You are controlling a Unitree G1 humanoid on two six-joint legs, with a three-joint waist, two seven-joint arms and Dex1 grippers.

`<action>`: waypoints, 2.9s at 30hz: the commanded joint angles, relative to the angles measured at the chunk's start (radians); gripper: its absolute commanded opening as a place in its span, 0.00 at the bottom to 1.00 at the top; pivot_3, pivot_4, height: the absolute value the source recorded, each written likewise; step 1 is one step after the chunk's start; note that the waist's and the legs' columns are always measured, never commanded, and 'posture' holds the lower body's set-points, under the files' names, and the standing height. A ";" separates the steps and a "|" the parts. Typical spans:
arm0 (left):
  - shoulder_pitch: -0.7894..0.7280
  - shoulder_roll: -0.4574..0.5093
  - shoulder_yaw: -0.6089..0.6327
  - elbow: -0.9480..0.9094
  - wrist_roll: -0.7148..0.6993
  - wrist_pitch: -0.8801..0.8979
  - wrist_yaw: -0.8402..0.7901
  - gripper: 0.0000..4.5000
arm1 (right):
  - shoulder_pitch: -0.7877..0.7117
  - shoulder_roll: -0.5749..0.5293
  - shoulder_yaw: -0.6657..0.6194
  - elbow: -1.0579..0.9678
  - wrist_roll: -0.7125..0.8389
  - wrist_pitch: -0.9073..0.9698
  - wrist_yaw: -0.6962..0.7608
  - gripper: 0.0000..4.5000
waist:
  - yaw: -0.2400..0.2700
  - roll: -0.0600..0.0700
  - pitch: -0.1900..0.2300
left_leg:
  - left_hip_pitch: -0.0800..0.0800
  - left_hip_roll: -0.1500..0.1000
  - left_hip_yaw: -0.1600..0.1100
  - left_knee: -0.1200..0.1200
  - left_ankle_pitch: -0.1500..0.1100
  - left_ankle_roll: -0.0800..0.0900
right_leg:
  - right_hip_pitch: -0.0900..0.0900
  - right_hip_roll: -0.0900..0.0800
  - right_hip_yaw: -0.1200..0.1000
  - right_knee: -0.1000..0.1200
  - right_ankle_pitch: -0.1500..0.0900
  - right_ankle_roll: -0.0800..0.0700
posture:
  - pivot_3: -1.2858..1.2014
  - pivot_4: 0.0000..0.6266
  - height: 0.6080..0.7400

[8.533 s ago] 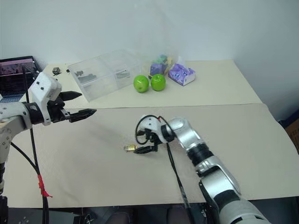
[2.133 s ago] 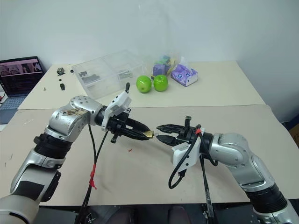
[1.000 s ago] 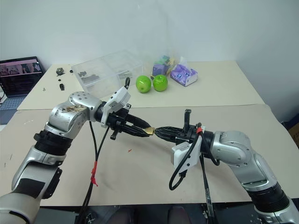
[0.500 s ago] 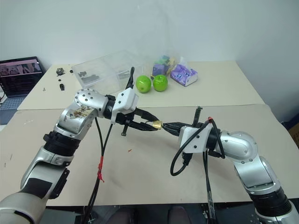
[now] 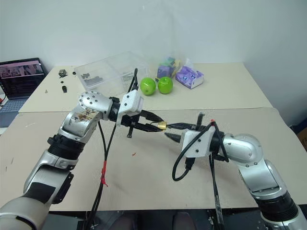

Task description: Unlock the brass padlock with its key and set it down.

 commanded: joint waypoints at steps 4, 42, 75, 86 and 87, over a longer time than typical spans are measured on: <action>-0.019 0.020 0.055 -0.069 -0.094 0.186 0.010 0.18 | 0.007 -0.016 -0.016 0.061 -0.150 -0.249 -0.077 0.71 | 0.000 0.000 0.000 | 0.000 0.000 0.000 0.000 0.000 0.000 | 0.000 0.000 0.000 0.000 0.000 0.000 | 0.52 0.24 1.00; 0.010 0.109 0.027 -0.139 -0.215 0.426 -0.047 0.18 | -0.029 -0.004 -0.030 0.132 -0.181 -0.407 -0.154 0.71 | -0.002 0.000 0.000 | 0.000 0.000 0.000 0.000 0.000 0.000 | 0.000 0.000 0.001 0.000 0.000 0.000 | 0.52 0.24 1.00; -0.017 0.098 -0.015 -0.094 -0.165 0.354 -0.098 0.18 | -0.083 0.072 0.028 0.175 -0.215 -0.414 -0.160 0.71 | -0.003 0.000 0.000 | 0.000 0.000 0.000 0.000 0.000 0.000 | 0.000 0.000 0.001 0.000 0.000 -0.001 | 0.52 0.24 1.00; -0.025 0.090 -0.016 -0.077 -0.160 0.348 -0.098 0.18 | -0.091 0.083 0.043 0.163 -0.212 -0.382 -0.147 0.05 | -0.003 0.000 0.000 | 0.000 0.000 0.000 0.000 0.000 0.000 | 0.000 0.000 0.001 0.000 0.000 0.000 | 0.52 0.24 1.00; -0.026 0.088 -0.016 -0.074 -0.159 0.347 -0.097 0.18 | -0.091 0.083 0.042 0.162 -0.212 -0.381 -0.147 0.03 | -0.003 0.000 0.000 | 0.001 0.000 0.000 0.000 0.000 0.000 | 0.000 0.000 0.001 0.000 0.000 0.000 | 0.52 0.24 1.00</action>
